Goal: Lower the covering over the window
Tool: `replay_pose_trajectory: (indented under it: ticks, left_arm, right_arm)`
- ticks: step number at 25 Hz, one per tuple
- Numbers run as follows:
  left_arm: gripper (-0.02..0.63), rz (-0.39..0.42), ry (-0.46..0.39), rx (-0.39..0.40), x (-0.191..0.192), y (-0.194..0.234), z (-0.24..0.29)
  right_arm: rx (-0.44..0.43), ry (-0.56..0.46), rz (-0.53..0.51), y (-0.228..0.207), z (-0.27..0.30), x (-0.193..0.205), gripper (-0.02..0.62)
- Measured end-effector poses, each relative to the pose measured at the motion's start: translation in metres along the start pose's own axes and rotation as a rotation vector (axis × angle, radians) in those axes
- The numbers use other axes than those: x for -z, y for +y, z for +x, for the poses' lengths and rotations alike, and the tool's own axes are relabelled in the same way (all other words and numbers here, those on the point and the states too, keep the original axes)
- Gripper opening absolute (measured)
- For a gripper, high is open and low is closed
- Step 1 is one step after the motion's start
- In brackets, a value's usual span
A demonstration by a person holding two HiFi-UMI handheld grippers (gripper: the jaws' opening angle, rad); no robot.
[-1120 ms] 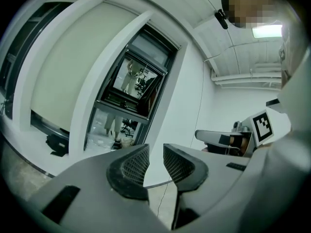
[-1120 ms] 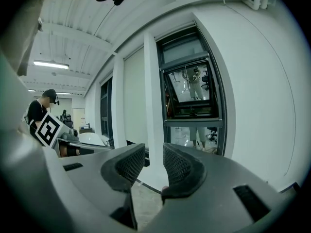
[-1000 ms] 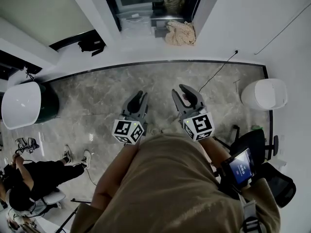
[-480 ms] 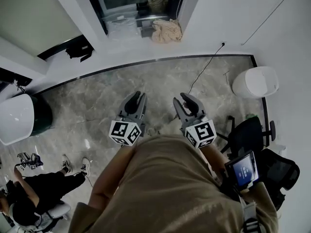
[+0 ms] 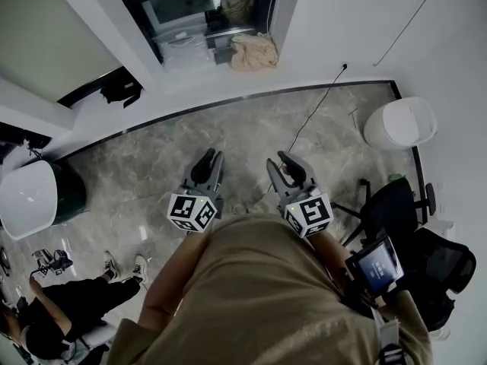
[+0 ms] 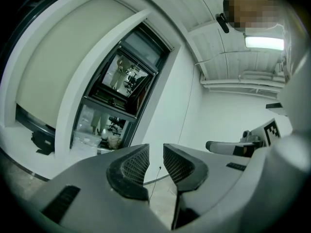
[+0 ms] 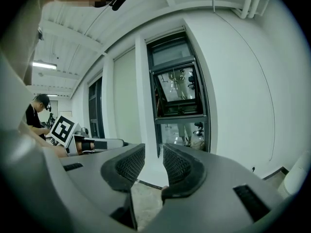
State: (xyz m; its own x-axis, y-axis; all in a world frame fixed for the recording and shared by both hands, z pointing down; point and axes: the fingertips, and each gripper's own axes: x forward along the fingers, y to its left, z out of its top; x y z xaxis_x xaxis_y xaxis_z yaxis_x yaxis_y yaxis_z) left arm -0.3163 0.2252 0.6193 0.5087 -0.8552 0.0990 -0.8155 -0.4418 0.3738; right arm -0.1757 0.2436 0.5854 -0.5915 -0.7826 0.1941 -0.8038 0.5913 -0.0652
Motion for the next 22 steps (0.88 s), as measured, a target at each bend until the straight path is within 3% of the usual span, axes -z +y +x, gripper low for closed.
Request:
replay_pose_trajectory:
  ticks: [7,14,20,22]
  left_arm:
    - [0.101,0.02,0.042,-0.014,0.017,-0.007,0.008]
    - [0.101,0.02,0.057,-0.07,0.018,-0.017,0.044]
    - [0.101,0.024,0.071,-0.101,0.001,-0.048,0.115]
    - [0.101,0.029,0.06,-0.111,0.001,-0.05,0.115]
  right_arm:
    - [-0.048,-0.015,0.023,-0.005,0.009,0.007,0.123]
    - [-0.101,0.009,0.007,-0.045,0.016,0.001,0.123]
    - [-0.121,0.014,0.036,-0.131,0.036,-0.03,0.121]
    - [-0.114,0.009,0.029,-0.139,0.036,-0.03,0.121]
